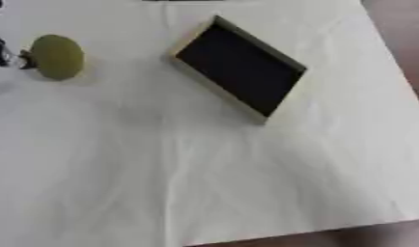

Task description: Pick up objects on the table and place them in the box.

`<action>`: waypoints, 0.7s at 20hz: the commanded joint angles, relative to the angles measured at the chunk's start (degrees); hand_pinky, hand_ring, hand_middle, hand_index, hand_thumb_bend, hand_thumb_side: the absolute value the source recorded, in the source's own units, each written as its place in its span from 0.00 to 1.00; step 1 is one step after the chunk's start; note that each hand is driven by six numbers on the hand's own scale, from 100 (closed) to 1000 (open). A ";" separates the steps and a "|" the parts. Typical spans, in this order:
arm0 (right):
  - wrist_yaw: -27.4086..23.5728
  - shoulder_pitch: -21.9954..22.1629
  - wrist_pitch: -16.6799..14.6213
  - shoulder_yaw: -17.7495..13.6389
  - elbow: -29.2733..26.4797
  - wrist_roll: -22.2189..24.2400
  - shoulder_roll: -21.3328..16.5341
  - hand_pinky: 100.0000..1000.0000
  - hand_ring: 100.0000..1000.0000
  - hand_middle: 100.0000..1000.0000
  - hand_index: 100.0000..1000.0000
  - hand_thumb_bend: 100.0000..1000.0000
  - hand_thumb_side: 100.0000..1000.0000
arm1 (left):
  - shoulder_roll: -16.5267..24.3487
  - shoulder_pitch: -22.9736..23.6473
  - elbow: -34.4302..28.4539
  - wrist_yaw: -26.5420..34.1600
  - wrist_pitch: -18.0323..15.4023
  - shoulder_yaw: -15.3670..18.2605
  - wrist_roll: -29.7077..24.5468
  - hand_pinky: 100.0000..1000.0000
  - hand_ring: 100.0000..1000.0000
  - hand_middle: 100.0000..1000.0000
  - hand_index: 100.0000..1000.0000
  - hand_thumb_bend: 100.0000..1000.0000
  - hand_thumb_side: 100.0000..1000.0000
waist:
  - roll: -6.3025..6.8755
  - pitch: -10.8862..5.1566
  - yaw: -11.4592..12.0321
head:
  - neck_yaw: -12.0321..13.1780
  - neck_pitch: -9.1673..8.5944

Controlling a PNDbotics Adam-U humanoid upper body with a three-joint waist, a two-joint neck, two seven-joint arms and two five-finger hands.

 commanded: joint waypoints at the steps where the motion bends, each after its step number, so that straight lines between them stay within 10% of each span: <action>1: -0.47 -0.83 -0.12 -0.25 -1.22 0.07 -0.60 0.83 0.68 0.63 0.73 0.00 0.64 | 0.07 -1.48 3.45 -1.73 -0.53 1.03 1.01 0.97 0.92 0.90 0.96 0.60 0.00 | 0.01 -1.10 -0.16 | 0.20 -0.61; 14: -0.76 -1.03 -0.12 -0.15 -1.22 0.14 -0.08 0.83 0.68 0.62 0.73 0.00 0.64 | -2.16 -2.35 11.56 -11.65 0.32 2.91 7.40 0.85 0.88 0.87 0.93 0.44 0.00 | -0.40 -0.77 -0.59 | 0.49 -1.12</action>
